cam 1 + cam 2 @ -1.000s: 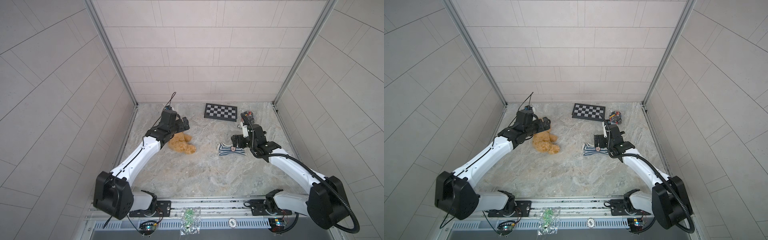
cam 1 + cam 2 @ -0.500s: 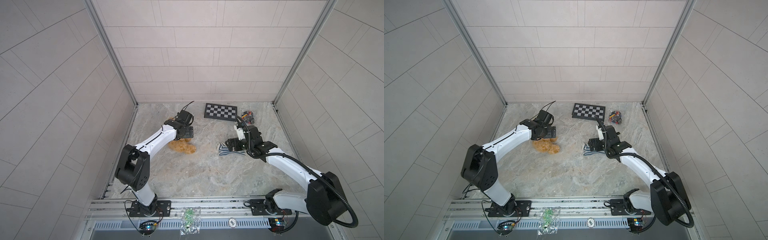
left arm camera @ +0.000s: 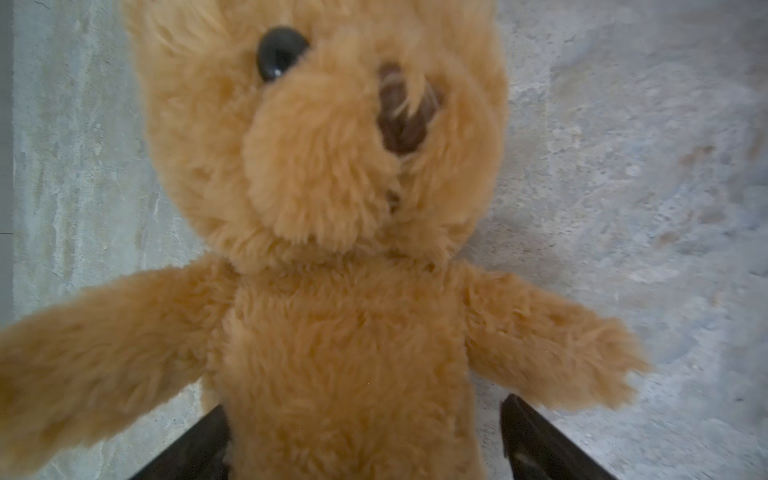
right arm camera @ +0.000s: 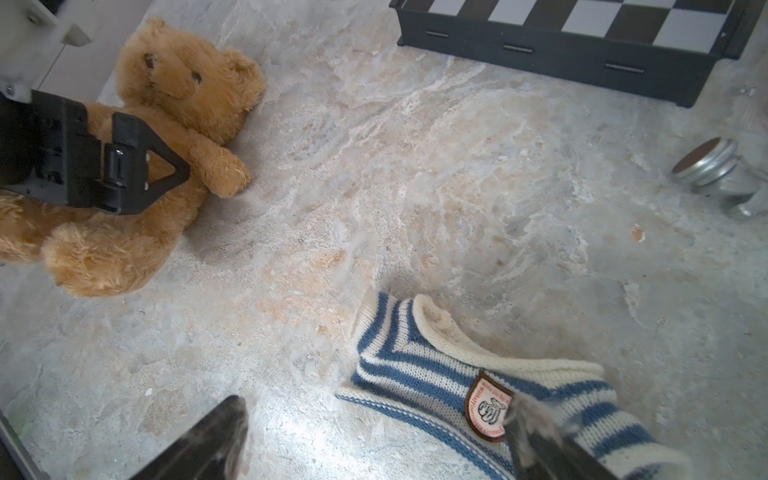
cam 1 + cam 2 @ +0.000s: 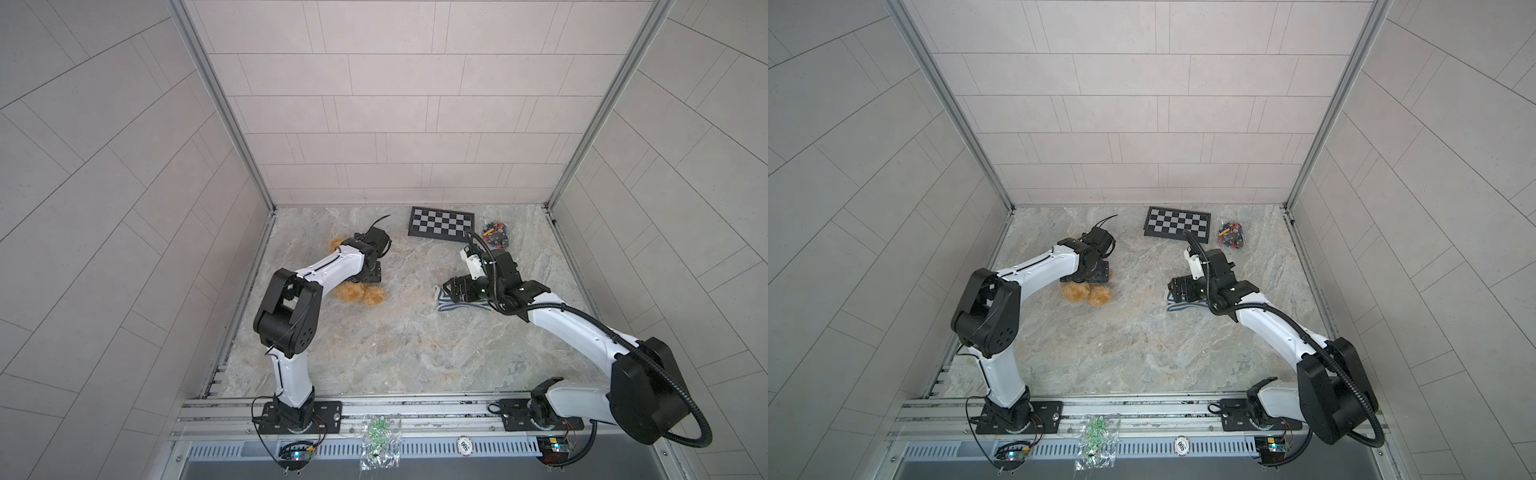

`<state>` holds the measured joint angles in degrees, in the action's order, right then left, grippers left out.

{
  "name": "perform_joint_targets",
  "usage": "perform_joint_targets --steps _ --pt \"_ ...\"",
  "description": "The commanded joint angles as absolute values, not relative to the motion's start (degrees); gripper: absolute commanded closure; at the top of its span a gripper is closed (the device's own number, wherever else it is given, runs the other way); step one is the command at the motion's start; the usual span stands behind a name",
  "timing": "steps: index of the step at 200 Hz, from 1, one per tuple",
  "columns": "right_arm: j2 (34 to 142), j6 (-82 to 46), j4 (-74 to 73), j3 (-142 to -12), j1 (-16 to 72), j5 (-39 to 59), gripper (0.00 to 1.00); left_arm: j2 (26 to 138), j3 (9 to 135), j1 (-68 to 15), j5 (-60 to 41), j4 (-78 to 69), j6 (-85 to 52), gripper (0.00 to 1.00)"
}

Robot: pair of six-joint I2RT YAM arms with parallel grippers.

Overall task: Dress the teddy bear
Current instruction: 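Reach the left gripper to the teddy bear while the right moves over the sweater, then grasp the teddy bear with the left gripper and lift it upright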

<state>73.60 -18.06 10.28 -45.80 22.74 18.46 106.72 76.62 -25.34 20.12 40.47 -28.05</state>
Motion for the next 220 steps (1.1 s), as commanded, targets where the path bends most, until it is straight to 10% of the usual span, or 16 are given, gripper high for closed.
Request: perform_joint_targets --steps 1,118,220 --pt "73.3 -18.4 9.7 -46.9 23.1 19.2 0.01 107.5 76.3 -24.6 22.5 41.0 -28.8 0.04" --pt "68.7 -18.5 15.6 -52.9 22.8 18.2 0.01 101.4 68.7 -24.4 18.3 36.2 -21.9 0.35" --pt "68.6 -19.2 17.1 -55.5 22.0 16.5 0.0 85.7 59.0 -38.5 -1.4 29.1 -5.3 0.35"
